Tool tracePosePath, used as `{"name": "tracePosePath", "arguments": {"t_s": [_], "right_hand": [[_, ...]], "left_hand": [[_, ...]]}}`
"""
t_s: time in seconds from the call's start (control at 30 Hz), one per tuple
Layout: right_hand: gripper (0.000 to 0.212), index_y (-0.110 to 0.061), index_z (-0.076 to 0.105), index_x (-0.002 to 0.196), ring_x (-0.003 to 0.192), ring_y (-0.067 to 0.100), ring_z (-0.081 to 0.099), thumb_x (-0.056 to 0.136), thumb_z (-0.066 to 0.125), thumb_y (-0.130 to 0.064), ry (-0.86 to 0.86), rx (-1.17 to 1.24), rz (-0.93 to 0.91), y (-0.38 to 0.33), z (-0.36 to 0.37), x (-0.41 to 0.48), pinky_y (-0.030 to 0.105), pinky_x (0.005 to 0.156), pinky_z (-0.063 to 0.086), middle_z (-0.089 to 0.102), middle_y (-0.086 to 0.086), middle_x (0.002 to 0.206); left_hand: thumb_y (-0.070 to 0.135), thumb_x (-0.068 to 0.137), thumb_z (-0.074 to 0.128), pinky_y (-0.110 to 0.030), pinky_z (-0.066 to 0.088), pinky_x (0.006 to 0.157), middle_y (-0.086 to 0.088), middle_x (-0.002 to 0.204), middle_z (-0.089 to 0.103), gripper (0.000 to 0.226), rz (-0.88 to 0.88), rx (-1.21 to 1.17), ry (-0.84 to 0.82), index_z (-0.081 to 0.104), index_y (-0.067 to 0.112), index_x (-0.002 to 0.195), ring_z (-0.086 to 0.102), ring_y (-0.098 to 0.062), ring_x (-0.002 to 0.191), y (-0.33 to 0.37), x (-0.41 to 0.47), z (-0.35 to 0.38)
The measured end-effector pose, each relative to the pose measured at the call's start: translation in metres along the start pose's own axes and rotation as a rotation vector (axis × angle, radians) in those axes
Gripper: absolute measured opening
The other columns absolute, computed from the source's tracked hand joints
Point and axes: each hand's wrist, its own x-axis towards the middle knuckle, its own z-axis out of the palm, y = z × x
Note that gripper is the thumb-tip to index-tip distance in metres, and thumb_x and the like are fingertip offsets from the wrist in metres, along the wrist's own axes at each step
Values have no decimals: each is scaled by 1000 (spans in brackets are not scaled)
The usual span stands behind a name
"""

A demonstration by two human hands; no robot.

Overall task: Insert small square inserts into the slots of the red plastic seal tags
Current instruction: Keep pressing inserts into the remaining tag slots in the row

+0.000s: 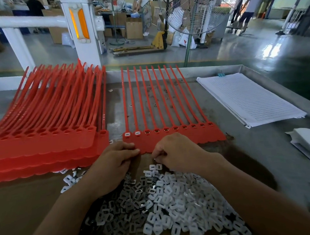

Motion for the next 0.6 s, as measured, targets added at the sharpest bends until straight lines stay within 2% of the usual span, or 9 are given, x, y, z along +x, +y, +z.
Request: {"name": "tracePosePath", "arguments": {"t_s": [0.07,0.17,0.27,0.33,0.47,0.53,0.6], "right_hand": [[19,-13,72,99,85,4,58,87,57,-11,-2,49,4,3,-2,1,13,74,42,69,-4,98],[15,-9,70,96,66,-5,50,87,58,-9,2,192,44,7,-8,2,2,61,39,60,-13,78],[14,-9,69,96,62,-11,48,88,58,-10,34,273,86,13,-11,7,-3,58,36,51,-22,70],[14,-10,69,97,65,-9,48,89,58,-12,48,273,92,16,-11,12,-3,57,36,53,-21,73],[14,-13,67,100,77,1,51,89,58,-15,136,267,154,20,-10,31,3,57,34,66,-1,97],[14,-14,67,100,84,4,52,89,57,-14,174,266,186,20,-9,42,10,62,35,66,0,104],[16,-14,67,100,92,9,56,90,55,-14,198,267,214,21,-8,52,18,71,38,66,1,107]], "left_hand": [[6,91,46,-9,16,98,11,133,42,38,0,4,-2,55,22,124,31,-1,122,0,0,0],[7,91,46,-9,16,99,11,133,42,38,9,10,-1,55,23,124,31,-1,122,-1,0,1],[7,91,45,-10,16,99,11,133,42,38,7,1,2,55,23,124,30,-1,122,-2,0,1],[6,91,45,-11,16,99,10,133,42,39,16,-3,-4,55,23,125,30,-1,123,-3,0,1],[0,89,46,-11,17,99,8,132,44,40,39,-25,6,57,20,123,31,-3,124,-3,0,1],[1,89,46,-11,17,99,8,132,44,40,46,-19,13,57,20,123,31,-3,124,-4,0,1],[2,90,46,-2,16,96,9,131,43,39,57,-19,14,57,19,123,31,-1,122,-6,0,1]]}}
